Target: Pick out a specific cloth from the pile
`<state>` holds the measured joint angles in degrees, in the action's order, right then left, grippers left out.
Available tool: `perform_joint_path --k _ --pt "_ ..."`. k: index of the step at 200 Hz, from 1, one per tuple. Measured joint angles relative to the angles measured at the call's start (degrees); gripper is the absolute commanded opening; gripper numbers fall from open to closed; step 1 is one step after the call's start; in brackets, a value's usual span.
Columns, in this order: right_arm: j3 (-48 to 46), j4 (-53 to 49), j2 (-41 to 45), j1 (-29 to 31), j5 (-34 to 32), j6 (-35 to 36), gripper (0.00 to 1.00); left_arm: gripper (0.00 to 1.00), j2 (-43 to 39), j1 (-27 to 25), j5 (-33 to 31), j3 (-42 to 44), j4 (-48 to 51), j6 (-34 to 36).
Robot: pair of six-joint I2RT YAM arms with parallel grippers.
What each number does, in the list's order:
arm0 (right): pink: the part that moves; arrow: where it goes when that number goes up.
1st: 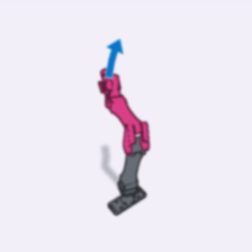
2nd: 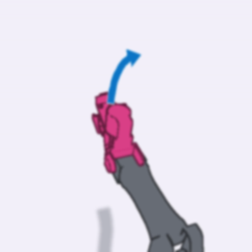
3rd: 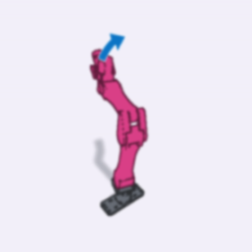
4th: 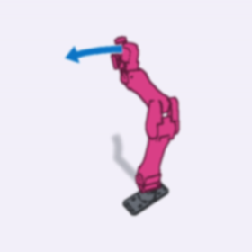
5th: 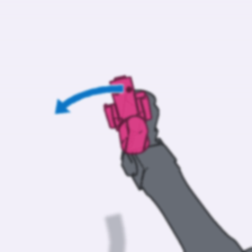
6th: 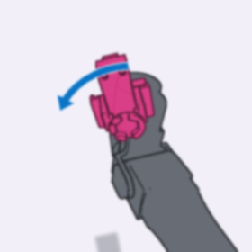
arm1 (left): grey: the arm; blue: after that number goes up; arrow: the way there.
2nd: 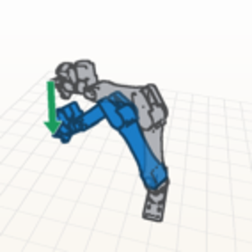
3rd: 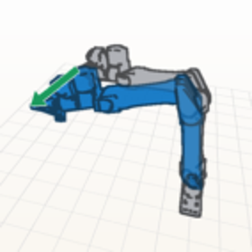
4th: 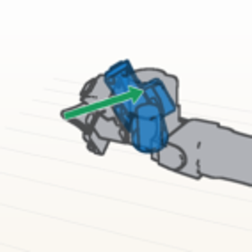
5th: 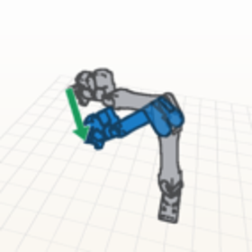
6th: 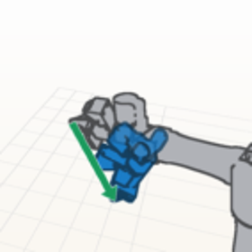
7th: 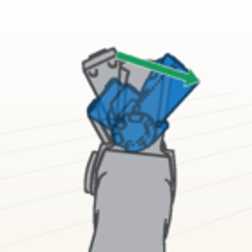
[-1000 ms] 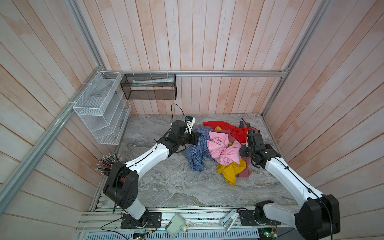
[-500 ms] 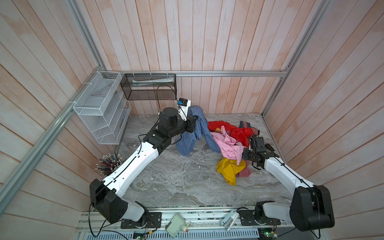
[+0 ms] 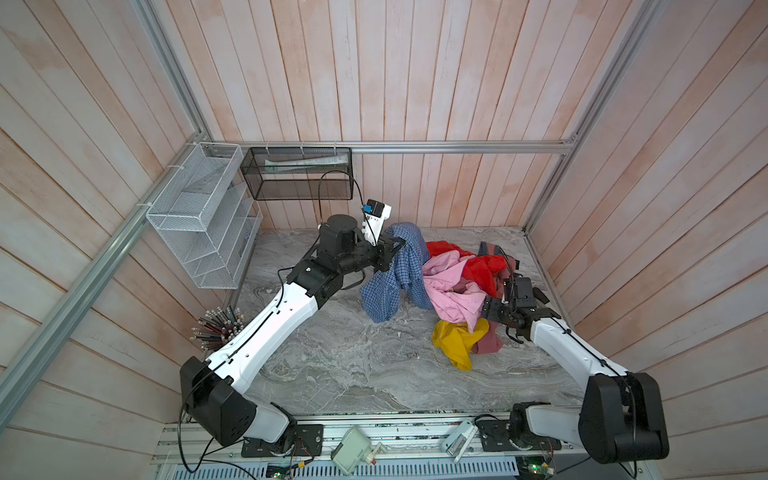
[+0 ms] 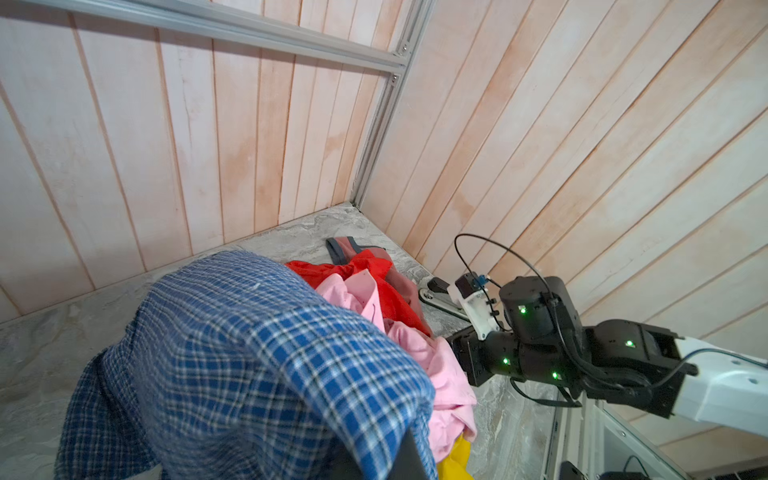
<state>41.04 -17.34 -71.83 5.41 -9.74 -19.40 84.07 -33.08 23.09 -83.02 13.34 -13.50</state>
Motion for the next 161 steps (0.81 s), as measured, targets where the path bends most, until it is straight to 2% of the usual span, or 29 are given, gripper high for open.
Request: perform_joint_path --k 40,65,99,130,154,161 --pt "0.68 1.11 5.7 0.0 1.73 1.07 0.94 0.12 4.98 -1.49 3.63 1.25 -0.87 -0.81" --pt "2.45 1.03 7.78 0.0 2.19 1.57 0.98 0.16 8.41 -1.92 3.41 2.71 0.07 -1.53" --pt "4.22 1.05 9.18 0.0 3.28 1.88 0.98 0.29 11.85 -2.36 -1.05 5.42 4.2 -1.64" --pt "4.24 1.2 10.19 0.24 4.24 1.88 0.98 0.31 11.96 -2.62 -5.27 9.77 5.25 -1.9" --pt "4.48 1.62 10.43 2.12 4.81 2.08 0.98 0.36 11.87 -2.62 -7.3 12.17 5.4 -2.43" --pt "4.72 1.66 10.45 3.23 4.72 2.21 0.98 0.41 11.85 -2.62 -7.89 12.2 5.66 -2.58"
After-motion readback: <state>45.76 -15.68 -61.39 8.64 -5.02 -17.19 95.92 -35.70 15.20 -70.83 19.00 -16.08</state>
